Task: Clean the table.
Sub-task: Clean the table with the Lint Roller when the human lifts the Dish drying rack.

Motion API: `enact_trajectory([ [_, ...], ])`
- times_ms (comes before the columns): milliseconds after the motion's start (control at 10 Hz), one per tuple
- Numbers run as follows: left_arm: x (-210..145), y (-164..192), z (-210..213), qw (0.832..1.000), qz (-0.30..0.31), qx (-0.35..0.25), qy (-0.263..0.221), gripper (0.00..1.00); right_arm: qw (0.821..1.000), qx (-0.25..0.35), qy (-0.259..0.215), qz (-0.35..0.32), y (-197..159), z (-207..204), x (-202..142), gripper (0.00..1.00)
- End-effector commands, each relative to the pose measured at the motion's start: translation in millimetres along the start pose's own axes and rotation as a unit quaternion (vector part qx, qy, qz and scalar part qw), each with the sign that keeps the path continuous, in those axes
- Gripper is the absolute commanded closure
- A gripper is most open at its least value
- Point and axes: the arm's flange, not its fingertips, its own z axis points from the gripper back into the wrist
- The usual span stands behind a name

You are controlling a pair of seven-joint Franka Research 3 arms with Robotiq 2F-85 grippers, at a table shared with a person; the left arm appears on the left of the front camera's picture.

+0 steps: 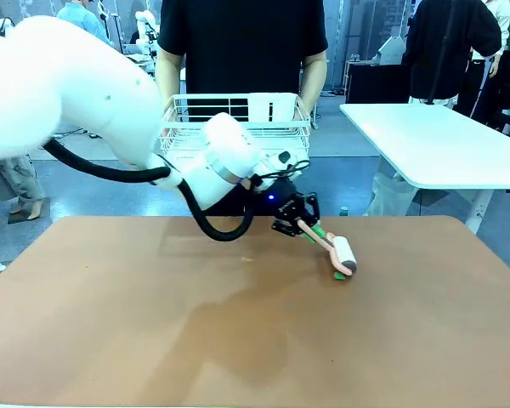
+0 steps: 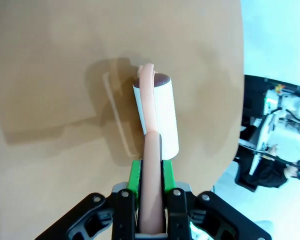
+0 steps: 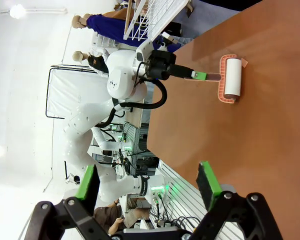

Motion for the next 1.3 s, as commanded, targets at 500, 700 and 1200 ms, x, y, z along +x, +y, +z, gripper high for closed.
enact_trajectory([
  [500,-2.2,-34.0,-125.3,0.99,0.009,0.061,0.129,0.79,1.0,-0.001,-0.003,-0.003,3.6,0.5,0.2,0.0],
  [700,-4.0,-59.4,-114.0,0.991,0.018,0.062,0.121,0.79,1.0,-0.001,-0.003,-0.003,3.6,0.5,0.2,0.0],
  [1200,-4.4,-130.1,-44.0,0.996,0.005,0.031,0.085,0.79,1.0,-0.001,-0.003,-0.003,3.6,0.5,0.2,0.0],
])
